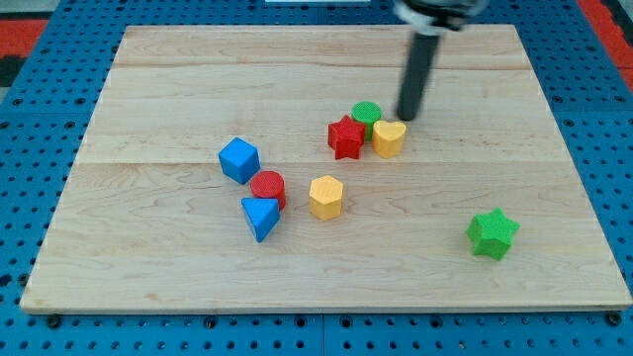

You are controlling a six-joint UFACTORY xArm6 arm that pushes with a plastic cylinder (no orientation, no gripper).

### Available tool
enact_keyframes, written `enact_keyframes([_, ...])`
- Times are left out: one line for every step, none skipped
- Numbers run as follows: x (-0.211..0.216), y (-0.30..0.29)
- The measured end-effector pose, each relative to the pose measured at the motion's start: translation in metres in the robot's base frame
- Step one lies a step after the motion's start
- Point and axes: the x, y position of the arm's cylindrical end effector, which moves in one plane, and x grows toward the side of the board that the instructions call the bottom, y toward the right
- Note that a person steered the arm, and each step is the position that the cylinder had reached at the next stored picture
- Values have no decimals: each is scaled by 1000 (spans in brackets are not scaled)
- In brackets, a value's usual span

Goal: Nudge the green circle towards the yellow heart

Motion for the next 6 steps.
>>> enact_keyframes([-3, -36])
enact_keyframes([-6, -57])
enact_keyframes([-10, -125])
enact_keyframes([21, -112])
enact_keyframes([27, -69])
enact_keyframes([59, -78])
